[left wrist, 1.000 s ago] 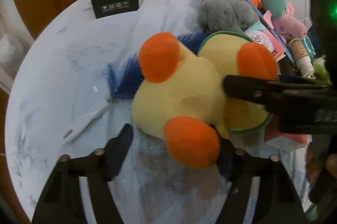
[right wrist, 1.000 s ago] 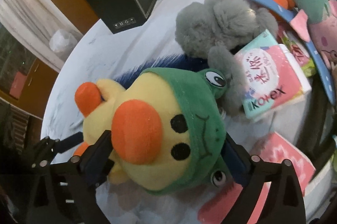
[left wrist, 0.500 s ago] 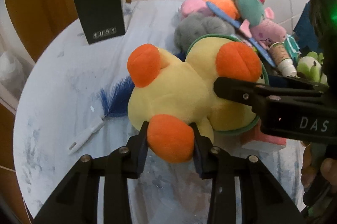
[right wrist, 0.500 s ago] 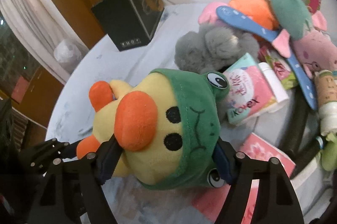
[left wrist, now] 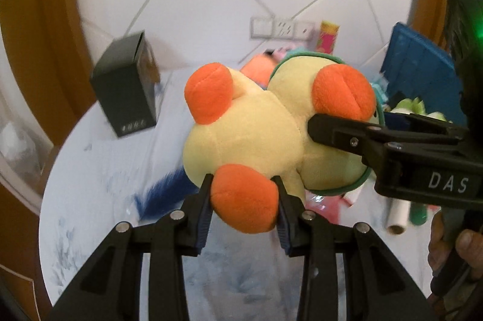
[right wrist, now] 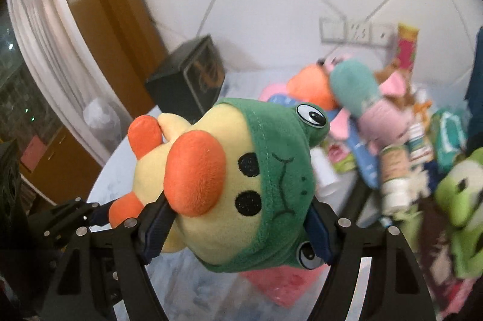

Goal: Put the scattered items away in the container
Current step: 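Lift the duck plush with both grippers and carry it toward the crate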

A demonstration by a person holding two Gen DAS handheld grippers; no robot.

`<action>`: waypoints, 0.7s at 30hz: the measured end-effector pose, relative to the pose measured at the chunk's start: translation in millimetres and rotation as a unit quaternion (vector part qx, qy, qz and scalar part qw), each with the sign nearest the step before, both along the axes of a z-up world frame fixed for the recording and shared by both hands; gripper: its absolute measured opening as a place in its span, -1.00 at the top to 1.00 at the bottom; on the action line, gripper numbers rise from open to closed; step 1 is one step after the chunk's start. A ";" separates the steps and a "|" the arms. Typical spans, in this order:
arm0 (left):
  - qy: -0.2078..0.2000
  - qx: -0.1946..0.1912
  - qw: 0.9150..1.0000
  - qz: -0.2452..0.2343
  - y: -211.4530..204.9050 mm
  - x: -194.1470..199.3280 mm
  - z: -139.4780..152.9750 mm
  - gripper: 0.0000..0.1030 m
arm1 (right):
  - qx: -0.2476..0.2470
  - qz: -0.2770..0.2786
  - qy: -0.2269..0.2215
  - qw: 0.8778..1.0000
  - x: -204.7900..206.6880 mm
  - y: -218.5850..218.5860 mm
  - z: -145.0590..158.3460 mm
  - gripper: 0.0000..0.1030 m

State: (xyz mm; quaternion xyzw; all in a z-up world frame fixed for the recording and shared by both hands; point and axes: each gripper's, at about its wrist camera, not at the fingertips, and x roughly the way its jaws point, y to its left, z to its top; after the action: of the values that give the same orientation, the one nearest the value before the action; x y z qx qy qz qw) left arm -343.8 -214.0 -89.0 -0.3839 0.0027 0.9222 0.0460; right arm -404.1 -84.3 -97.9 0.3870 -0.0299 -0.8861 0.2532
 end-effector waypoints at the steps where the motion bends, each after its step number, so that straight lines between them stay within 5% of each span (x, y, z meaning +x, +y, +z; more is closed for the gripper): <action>1: 0.008 -0.001 1.000 -0.002 7.7 2.1 6.7 0.31 | -0.001 -0.002 0.009 1.000 3.9 8.2 8.4 -0.49; 9: 0.060 0.000 0.997 -0.043 64.1 23.2 51.3 0.31 | 0.000 -0.042 0.070 0.997 46.9 72.7 66.1 -0.50; 21: 0.126 0.009 0.978 -0.163 171.2 58.4 117.6 0.31 | -0.001 -0.164 0.139 0.977 126.4 180.3 139.4 -0.49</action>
State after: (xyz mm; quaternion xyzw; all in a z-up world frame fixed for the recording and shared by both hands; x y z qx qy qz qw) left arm -285.4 -42.8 28.6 -0.2584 0.0625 0.9433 0.1988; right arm -277.7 96.0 41.5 0.2499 -0.0586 -0.9606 0.1064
